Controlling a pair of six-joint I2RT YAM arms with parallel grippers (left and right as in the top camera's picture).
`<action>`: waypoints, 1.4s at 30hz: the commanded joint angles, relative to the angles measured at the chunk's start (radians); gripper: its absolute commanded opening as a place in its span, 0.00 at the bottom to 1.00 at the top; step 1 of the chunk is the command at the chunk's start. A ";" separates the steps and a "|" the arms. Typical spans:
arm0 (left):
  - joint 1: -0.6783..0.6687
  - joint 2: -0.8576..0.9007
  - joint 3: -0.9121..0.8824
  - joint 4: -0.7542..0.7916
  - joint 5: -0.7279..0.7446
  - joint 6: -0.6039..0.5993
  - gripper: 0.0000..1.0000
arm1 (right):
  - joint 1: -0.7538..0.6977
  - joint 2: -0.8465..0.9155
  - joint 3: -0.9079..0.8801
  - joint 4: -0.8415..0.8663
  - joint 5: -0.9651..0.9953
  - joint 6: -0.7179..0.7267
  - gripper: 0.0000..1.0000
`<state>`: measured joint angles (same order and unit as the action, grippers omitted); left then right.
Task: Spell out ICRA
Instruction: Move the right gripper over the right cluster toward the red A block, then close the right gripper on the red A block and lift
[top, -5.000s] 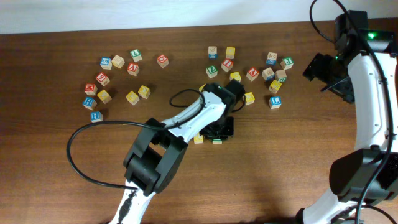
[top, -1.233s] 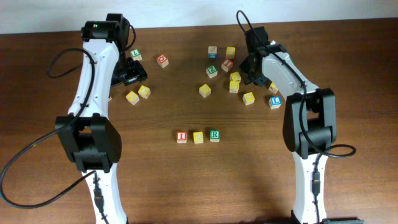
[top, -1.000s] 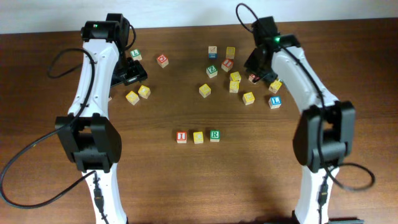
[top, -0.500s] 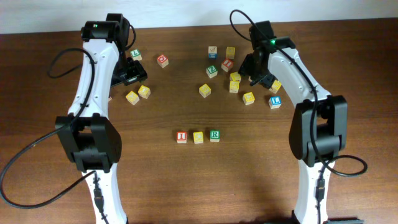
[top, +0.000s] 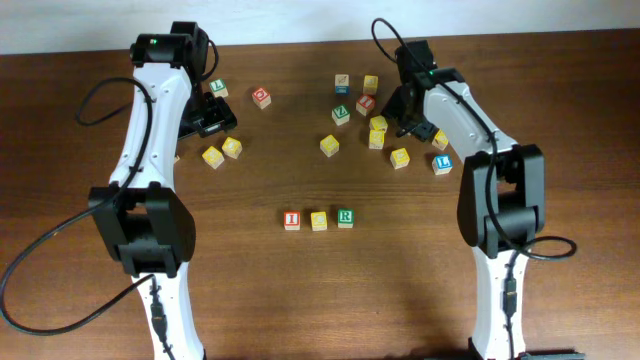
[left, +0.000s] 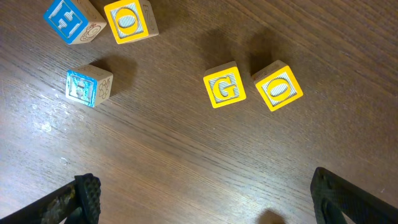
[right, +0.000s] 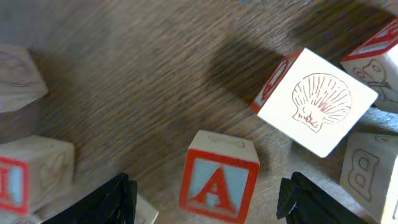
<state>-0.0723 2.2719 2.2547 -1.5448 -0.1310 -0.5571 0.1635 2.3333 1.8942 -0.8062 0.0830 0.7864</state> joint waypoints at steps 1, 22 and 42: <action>0.003 -0.002 -0.007 0.000 -0.012 0.013 0.99 | 0.000 0.046 0.000 0.003 0.035 0.016 0.66; 0.003 -0.002 -0.007 -0.001 -0.011 0.013 0.99 | 0.000 -0.137 0.010 -0.088 0.043 -0.151 0.24; 0.003 -0.002 -0.007 -0.001 -0.012 0.013 0.99 | 0.230 -0.239 -0.291 -0.412 -0.208 -0.385 0.25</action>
<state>-0.0723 2.2719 2.2539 -1.5448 -0.1310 -0.5568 0.3717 2.1170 1.6695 -1.2484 -0.1188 0.3634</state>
